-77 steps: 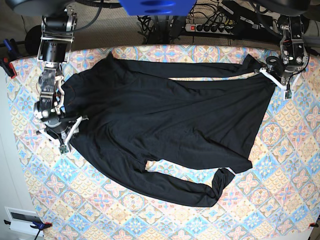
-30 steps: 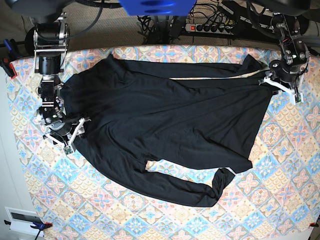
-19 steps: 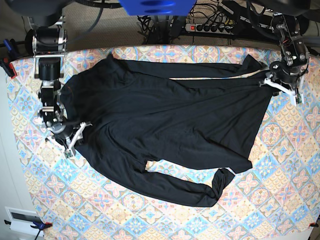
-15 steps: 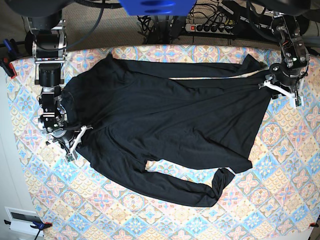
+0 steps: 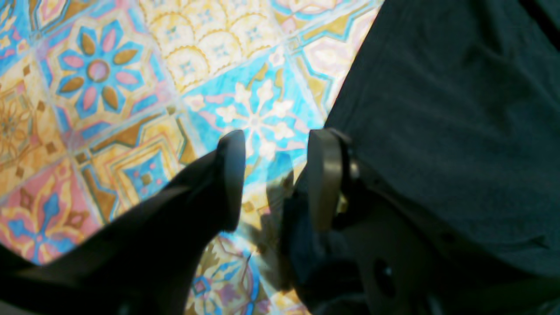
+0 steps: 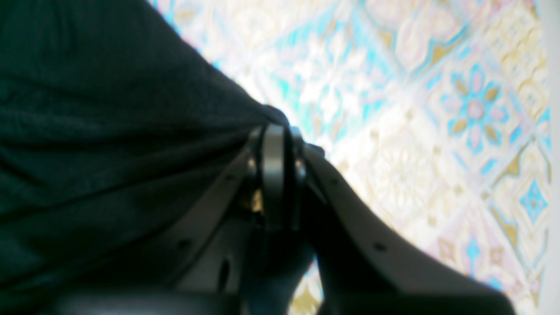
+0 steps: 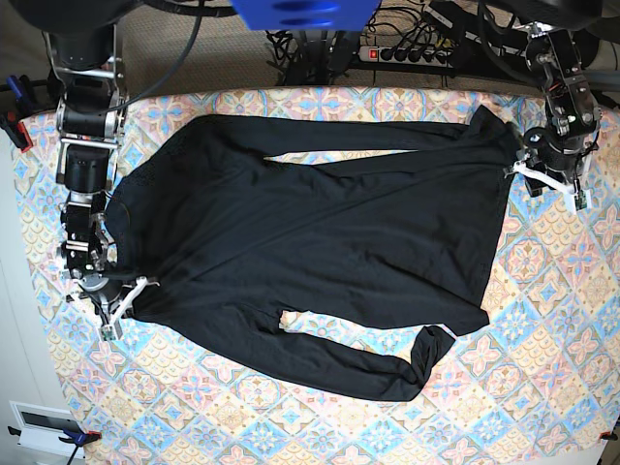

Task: Layout the t-shirt on the table in an organized manner, then fold the t-shirt properly
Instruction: 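Release the shirt with the left gripper and reach along the shirt's side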

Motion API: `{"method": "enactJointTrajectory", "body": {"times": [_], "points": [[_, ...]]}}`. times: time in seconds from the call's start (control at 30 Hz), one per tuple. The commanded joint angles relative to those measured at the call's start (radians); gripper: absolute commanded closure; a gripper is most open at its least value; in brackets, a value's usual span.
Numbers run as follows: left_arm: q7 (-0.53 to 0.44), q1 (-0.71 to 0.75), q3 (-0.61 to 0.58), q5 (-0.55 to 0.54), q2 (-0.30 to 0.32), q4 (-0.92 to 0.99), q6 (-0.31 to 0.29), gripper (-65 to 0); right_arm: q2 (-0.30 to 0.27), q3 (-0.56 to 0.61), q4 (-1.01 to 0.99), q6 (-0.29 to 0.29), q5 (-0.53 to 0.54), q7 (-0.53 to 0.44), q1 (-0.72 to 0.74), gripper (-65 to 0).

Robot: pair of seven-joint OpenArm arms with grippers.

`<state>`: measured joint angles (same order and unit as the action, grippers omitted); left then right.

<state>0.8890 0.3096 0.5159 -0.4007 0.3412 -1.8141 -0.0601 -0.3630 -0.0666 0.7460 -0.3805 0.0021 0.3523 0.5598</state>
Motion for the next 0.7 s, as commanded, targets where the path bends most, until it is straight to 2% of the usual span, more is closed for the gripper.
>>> {"method": "enactJointTrajectory", "body": {"times": [0.0,0.1,0.2,0.27,0.43,0.57,0.67], "points": [[-0.023,-0.002,0.007,-0.007,0.017,-0.019,0.001,-23.4,-0.017,-0.005,0.0,0.007,0.005,-0.045,0.055,0.0],[-0.024,-0.003,0.007,-0.007,0.017,-0.019,0.001,-23.4,-0.017,0.001,-0.055,0.012,0.005,-0.088,0.111,0.0],[-0.024,-0.03,0.007,-0.007,0.017,-0.019,0.001,-23.4,-0.017,0.003,-0.107,0.091,0.003,-0.141,0.154,-0.2],[-0.024,-0.046,0.007,-0.007,0.017,-0.019,0.001,-23.4,-0.017,0.004,-0.128,0.131,0.003,-0.164,0.177,-2.7],[-0.017,-0.131,0.0,-0.005,0.017,-0.017,0.001,-23.4,-0.017,0.004,-0.13,0.139,0.003,-0.161,0.176,-12.0],[-0.017,-0.209,-0.032,-0.004,0.016,0.032,0.001,-23.4,-0.017,0.004,-0.108,0.139,0.003,-0.16,0.141,-13.0],[-0.017,-0.295,-0.063,0.001,0.014,0.119,0.001,-23.5,-0.017,0.004,-0.001,0.139,0.003,-0.121,0.056,-13.0]]}}
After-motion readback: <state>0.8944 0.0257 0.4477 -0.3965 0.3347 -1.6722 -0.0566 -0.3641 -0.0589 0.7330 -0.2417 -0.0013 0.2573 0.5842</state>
